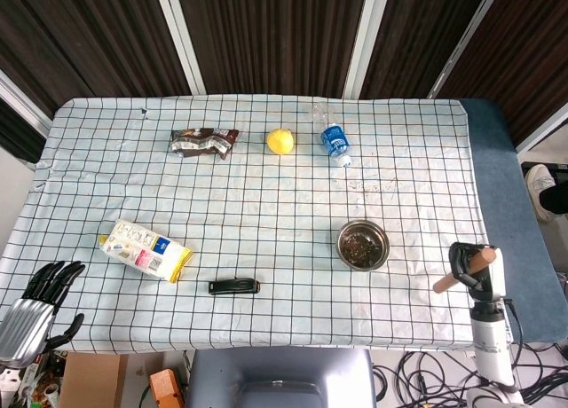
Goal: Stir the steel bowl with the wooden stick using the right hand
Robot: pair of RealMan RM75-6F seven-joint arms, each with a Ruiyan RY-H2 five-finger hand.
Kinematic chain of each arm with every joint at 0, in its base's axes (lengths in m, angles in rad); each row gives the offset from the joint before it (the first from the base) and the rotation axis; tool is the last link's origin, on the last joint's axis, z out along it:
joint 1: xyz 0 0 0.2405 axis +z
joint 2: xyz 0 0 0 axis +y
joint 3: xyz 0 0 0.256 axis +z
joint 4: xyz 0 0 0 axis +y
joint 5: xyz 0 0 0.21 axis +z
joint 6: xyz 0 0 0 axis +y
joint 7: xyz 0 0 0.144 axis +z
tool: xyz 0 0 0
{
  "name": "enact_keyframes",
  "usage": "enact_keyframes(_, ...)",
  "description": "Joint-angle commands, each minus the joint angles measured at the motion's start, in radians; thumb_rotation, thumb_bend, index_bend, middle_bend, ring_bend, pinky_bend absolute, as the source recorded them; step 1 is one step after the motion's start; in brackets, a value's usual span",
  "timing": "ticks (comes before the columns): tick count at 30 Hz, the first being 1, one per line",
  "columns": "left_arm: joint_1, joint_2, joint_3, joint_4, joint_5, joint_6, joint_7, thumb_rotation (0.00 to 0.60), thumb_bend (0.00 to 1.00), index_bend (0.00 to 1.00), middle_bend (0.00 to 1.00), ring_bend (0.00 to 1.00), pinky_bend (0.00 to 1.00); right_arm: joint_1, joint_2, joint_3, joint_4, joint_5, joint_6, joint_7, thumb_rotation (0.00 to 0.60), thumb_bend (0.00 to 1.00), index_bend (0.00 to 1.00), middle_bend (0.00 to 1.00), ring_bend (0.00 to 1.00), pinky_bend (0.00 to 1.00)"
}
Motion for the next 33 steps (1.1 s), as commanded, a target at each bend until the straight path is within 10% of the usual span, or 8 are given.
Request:
enact_keyframes(1,-0.001,0.000,0.000,0.000,0.000,-0.001,0.000,0.600,0.39,0.00,0.08,0.00,0.08,0.045,-0.032,0.027,0.011,-0.018,0.025,-0.048,0.600,0.71,1.00,1.00,1.00,1.00)
enact_keyframes(16,-0.024,-0.009,-0.011,0.005,-0.046,-0.063,0.006,0.600,0.39,0.00,0.08,0.00,0.08,0.463,-0.286,0.158,0.272,0.034,-0.223,-0.245,0.600,0.73,1.00,1.00,1.00,1.00)
enact_keyframes(33,-0.021,-0.007,-0.014,0.004,-0.051,-0.055,0.005,0.600,0.39,0.00,0.08,0.00,0.08,0.425,-0.331,0.094,0.311,0.060,-0.195,-0.098,0.600,0.73,1.00,1.00,1.00,1.00)
